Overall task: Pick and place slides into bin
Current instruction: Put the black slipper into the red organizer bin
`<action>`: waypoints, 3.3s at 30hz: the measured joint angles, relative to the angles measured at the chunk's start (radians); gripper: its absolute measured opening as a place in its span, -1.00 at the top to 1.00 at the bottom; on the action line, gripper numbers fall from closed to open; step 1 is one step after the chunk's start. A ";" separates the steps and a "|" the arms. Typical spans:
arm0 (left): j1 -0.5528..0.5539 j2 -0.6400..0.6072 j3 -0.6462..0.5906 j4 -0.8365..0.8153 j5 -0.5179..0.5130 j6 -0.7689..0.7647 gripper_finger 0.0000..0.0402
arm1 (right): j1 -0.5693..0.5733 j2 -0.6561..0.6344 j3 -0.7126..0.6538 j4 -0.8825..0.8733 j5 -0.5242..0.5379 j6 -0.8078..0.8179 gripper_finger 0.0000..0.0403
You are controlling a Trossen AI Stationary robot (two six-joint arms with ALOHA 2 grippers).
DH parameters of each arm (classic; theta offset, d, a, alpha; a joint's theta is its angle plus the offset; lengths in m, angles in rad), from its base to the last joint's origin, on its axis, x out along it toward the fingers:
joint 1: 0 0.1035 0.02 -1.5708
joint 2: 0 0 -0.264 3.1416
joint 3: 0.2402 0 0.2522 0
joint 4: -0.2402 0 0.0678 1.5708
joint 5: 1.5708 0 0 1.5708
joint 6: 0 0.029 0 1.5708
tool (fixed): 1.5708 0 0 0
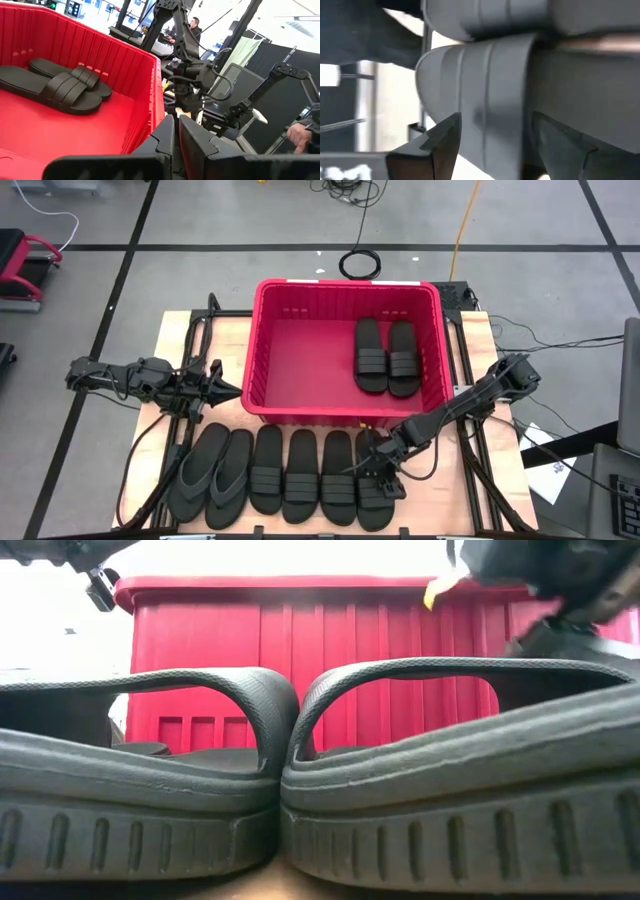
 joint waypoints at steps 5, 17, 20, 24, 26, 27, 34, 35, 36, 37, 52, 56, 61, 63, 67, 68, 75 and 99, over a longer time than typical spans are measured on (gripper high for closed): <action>0.000 0.000 0.000 0.000 0.000 0.000 0.87 | 0.018 0.000 -0.082 0.146 -0.027 0.080 -0.16; -0.001 0.000 0.000 0.000 -0.009 0.021 0.87 | 0.028 0.000 -0.105 0.329 -0.034 0.043 0.77; -0.001 0.000 0.000 0.000 -0.009 0.022 0.87 | 0.029 -0.002 -0.104 0.367 -0.096 0.025 0.93; -0.001 0.000 0.000 0.000 -0.010 0.022 0.87 | 0.029 -0.026 -0.104 0.363 -0.139 0.052 0.94; -0.001 0.000 0.000 0.000 -0.010 0.022 0.87 | 0.029 -0.050 -0.104 0.375 -0.184 0.073 0.97; 0.000 0.000 0.000 0.000 -0.010 0.022 0.87 | 0.030 -0.065 -0.104 0.381 -0.201 0.086 0.97; 0.000 0.000 0.000 0.007 -0.010 0.004 0.87 | 0.082 -0.187 -0.104 0.384 -0.222 0.186 0.97; 0.000 0.000 0.000 0.008 -0.010 0.001 0.87 | 0.088 -0.203 -0.104 0.394 -0.227 0.205 0.97; 0.000 0.000 0.000 0.007 -0.010 -0.002 0.87 | 0.094 -0.221 -0.104 0.405 -0.230 0.222 0.97; 0.000 0.000 0.000 0.008 -0.010 -0.002 0.87 | 0.102 -0.241 -0.104 0.414 -0.231 0.239 0.97; 0.000 0.000 0.000 0.017 -0.041 -0.027 0.87 | -0.064 -0.389 0.376 -0.399 -0.060 -0.155 0.97; 0.000 0.000 0.000 0.027 -0.058 -0.050 0.87 | -0.164 -0.427 0.507 -0.530 0.105 -0.340 0.97; 0.000 0.000 0.000 0.028 -0.118 -0.052 0.87 | -0.309 -0.470 0.617 -0.618 0.274 -0.499 0.97; 0.000 0.000 0.000 0.028 -0.164 -0.054 0.87 | -0.380 -0.484 0.641 -0.633 0.304 -0.563 0.97; 0.000 0.000 0.000 0.036 -0.266 -0.093 0.87 | -0.534 -0.493 0.651 -0.641 0.322 -0.704 0.97; 0.000 0.000 0.000 0.036 -0.283 -0.108 0.87 | -0.575 -0.490 0.651 -0.647 0.322 -0.741 0.97; -0.001 0.000 0.000 0.036 -0.306 -0.181 0.87 | -0.829 -0.370 0.651 -0.676 0.095 -0.906 0.97; 0.000 0.000 0.000 -0.077 -0.202 0.059 0.87 | -0.949 0.165 0.649 -0.532 -0.379 -1.000 0.98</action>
